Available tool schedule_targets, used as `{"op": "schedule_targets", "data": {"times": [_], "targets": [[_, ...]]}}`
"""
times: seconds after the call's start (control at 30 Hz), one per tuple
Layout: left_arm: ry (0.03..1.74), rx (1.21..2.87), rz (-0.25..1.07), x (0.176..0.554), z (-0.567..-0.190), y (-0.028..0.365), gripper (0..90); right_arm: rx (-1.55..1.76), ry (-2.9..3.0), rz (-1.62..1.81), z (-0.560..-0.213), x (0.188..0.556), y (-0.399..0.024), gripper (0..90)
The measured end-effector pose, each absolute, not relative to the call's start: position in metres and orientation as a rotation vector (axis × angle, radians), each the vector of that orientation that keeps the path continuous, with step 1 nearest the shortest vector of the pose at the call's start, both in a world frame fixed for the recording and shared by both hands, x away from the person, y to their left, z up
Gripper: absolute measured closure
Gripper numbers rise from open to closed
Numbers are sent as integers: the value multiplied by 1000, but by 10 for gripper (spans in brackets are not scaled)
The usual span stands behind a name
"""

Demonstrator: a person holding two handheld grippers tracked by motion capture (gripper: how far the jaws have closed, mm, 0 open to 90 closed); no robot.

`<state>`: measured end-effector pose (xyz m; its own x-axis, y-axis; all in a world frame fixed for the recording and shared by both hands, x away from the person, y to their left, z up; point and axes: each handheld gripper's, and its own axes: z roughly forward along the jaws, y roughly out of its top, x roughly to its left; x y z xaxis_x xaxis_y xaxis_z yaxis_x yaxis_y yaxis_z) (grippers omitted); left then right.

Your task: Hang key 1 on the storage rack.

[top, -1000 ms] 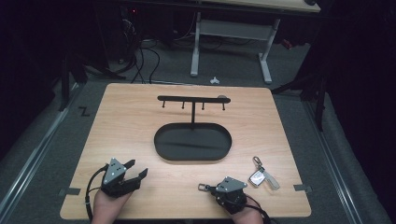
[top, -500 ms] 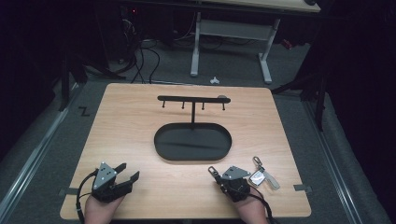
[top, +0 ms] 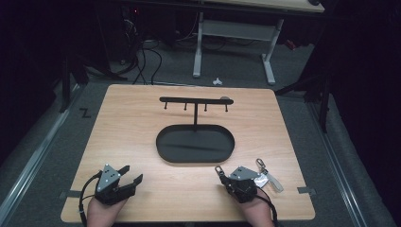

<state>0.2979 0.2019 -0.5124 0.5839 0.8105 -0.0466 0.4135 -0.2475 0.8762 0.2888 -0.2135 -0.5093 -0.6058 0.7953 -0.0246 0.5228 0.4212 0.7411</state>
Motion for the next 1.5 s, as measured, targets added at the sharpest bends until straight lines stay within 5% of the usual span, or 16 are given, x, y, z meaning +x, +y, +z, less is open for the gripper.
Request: {"op": "schedule_targets", "data": {"times": [0.9, 1.5], "targets": [[983, 1867, 524, 308, -512, 192, 367, 1268, 2338, 891, -494, 302, -244, 585], [962, 1878, 499, 312, -514, 190, 369, 1329, 2568, 623, -475, 323, -230, 510]]}}
